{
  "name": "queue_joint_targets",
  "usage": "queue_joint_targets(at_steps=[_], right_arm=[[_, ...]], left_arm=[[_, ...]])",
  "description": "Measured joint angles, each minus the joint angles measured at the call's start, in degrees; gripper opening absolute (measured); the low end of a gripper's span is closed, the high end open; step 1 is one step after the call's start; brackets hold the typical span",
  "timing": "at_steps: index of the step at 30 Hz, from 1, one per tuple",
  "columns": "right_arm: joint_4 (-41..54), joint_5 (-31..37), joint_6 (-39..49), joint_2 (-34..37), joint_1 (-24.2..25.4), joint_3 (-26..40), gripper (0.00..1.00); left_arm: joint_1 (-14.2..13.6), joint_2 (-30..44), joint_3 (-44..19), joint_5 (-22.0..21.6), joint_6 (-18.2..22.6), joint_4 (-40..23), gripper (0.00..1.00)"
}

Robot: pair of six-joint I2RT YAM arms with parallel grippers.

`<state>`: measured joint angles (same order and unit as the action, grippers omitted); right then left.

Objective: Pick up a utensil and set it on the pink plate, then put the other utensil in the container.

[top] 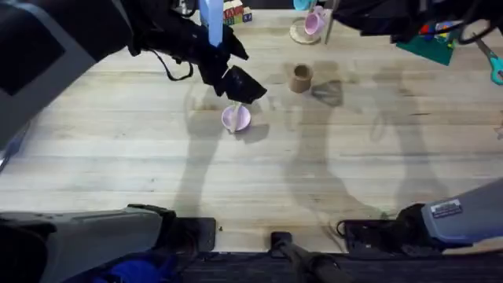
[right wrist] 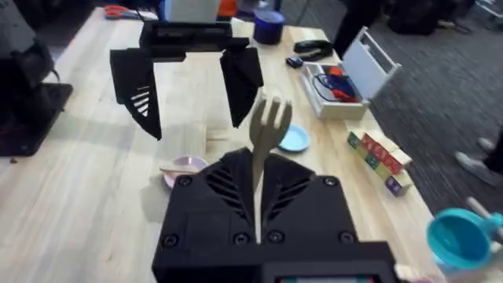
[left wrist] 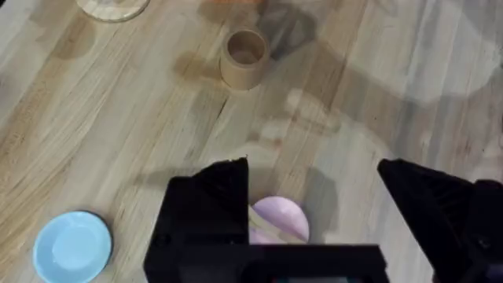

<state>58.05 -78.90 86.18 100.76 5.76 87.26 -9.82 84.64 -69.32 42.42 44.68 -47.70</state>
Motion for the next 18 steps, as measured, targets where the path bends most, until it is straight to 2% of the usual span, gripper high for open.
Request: queue_joint_targets(at_steps=[10, 18], right_arm=[[-8.1, -1.7, 1.1, 8.9, -1.6, 0.0, 0.031], [-13.4, -2.5, 0.9, 11.8, -1.6, 0.0, 0.031]], left_arm=[[0.0, 0.0, 0.0, 0.0, 0.0, 0.0, 0.993], [0.0, 0.0, 0.0, 0.0, 0.0, 0.0, 0.993]])
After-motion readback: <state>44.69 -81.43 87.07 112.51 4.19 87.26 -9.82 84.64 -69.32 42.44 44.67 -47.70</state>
